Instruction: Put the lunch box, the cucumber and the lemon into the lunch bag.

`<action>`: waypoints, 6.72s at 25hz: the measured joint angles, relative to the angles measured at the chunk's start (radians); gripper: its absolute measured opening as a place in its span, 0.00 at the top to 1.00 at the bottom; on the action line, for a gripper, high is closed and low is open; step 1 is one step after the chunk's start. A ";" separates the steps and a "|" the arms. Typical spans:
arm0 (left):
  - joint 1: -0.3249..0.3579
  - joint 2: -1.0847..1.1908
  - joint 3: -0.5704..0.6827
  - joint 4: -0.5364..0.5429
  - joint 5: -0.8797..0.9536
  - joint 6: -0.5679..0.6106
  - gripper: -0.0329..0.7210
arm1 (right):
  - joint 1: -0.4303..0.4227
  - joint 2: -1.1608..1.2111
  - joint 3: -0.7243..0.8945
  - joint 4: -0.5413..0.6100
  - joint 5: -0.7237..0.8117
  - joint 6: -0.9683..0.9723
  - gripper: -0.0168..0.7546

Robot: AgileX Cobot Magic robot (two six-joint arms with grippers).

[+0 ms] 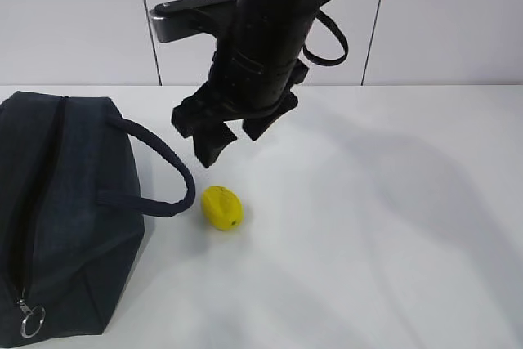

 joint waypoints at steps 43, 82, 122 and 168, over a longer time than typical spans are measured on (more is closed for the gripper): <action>0.000 0.000 0.000 0.086 -0.070 -0.047 0.95 | 0.000 0.294 -0.037 -0.056 -0.253 0.005 0.27; 0.000 0.000 0.000 0.092 -0.074 -0.048 0.95 | 0.000 0.318 -0.038 -0.060 -0.242 -0.003 0.27; 0.000 0.000 0.000 0.106 -0.074 -0.049 0.95 | 0.000 0.357 -0.181 -0.099 0.061 -0.005 0.51; 0.000 0.000 0.000 0.121 -0.081 -0.059 0.95 | 0.006 0.320 -0.245 1.042 -0.141 -0.177 0.52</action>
